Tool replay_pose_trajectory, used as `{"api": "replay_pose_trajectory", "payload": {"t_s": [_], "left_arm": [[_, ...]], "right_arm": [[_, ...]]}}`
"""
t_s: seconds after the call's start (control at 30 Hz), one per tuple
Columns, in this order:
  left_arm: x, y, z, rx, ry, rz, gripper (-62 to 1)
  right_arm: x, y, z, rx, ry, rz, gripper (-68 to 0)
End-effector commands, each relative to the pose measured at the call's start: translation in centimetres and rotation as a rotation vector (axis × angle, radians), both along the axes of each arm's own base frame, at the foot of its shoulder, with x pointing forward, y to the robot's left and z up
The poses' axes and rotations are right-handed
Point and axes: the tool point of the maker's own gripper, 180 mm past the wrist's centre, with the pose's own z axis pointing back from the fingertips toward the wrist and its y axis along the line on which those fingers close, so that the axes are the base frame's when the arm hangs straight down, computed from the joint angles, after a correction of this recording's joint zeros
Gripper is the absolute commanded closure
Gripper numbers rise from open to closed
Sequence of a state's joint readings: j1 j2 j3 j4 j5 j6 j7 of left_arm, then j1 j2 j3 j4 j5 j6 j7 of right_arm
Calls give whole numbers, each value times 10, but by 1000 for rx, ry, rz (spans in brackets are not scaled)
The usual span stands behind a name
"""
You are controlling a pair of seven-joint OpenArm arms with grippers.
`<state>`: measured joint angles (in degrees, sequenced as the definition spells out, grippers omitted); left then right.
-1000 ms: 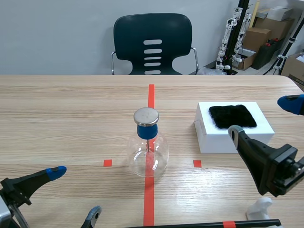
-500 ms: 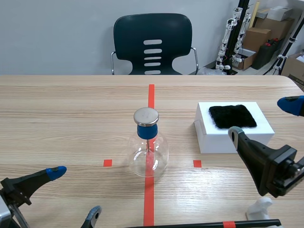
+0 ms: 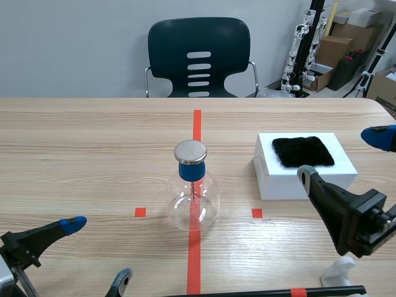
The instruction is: Do the electroscope experiment. return to the home posture
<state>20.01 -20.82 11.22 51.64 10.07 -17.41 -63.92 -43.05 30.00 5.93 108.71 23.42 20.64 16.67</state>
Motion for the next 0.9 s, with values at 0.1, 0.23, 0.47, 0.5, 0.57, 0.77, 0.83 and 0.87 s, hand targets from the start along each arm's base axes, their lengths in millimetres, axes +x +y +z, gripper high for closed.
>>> {"api": "replay_pose_trajectory", "payload": {"t_s": [0.1, 0.23, 0.47, 0.5, 0.57, 0.77, 0.83, 0.87], "left_arm": [[4, 0, 9, -18, -34, 5, -623], [4, 0, 9, -18, -34, 5, -623], [4, 0, 9, -18, -34, 5, -623], [4, 0, 9, -18, -34, 5, -623], [4, 0, 9, -18, -34, 5, -623], [2, 3, 26, -79, -105, 7, -623], [3, 9, 34, -106, -132, 26, -623], [3, 12, 35, -108, -141, 32, -623]], "right_arm": [[2, 1, 10, 12, -34, 2, -679], [2, 1, 10, 12, -34, 3, -679], [2, 1, 10, 11, -33, 2, -679], [2, 1, 10, 11, -33, 2, -679], [2, 1, 10, 11, -33, 2, -679], [2, 0, 6, 1, -16, 0, -679], [2, 0, 4, -4, -6, -1, -679], [2, -1, 3, -8, 0, -2, -679]]}}
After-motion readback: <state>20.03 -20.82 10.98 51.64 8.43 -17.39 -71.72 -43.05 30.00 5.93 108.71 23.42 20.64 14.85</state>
